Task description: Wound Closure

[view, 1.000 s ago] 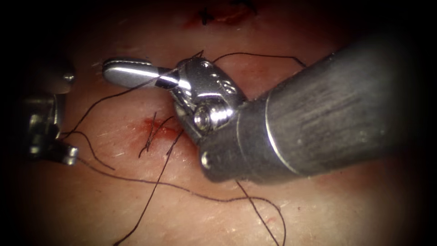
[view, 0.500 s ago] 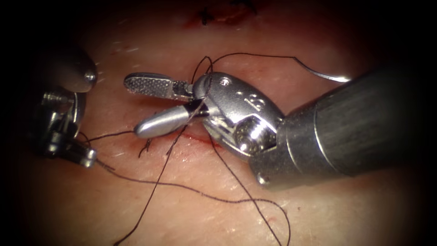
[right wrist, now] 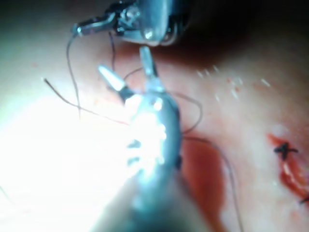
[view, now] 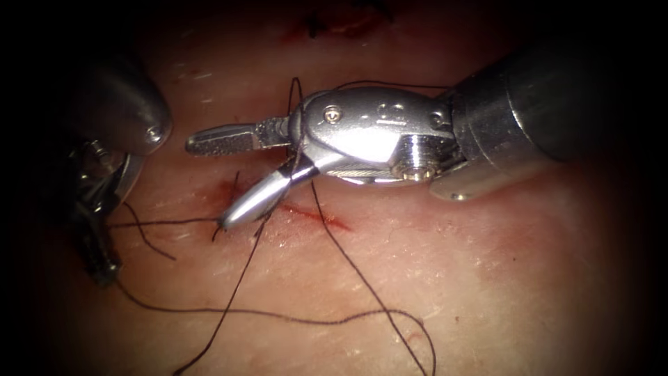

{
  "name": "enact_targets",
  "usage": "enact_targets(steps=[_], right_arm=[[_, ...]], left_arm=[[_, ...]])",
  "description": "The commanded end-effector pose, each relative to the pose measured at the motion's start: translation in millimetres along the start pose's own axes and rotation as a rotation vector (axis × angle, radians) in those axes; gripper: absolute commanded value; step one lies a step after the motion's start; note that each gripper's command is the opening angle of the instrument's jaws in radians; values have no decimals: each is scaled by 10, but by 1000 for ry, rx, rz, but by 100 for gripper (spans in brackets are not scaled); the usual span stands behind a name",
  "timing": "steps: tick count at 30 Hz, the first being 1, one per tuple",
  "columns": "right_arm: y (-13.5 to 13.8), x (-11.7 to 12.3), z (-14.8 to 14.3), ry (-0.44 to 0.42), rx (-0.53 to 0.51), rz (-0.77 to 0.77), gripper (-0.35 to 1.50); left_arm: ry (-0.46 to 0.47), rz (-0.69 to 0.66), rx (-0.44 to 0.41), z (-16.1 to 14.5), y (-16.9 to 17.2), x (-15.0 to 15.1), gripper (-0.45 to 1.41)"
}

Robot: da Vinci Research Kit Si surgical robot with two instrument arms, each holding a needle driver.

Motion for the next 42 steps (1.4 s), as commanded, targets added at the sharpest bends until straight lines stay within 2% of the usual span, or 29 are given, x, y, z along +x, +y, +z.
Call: enact_targets(steps=[1,42], right_arm=[[-2,-4,12,-13,18,-7,64],[-2,-4,12,-13,18,-7,64]], left_arm=[[35,5,-126,17,3,-8,-45],[35,5,-126,17,3,-8,-45]])
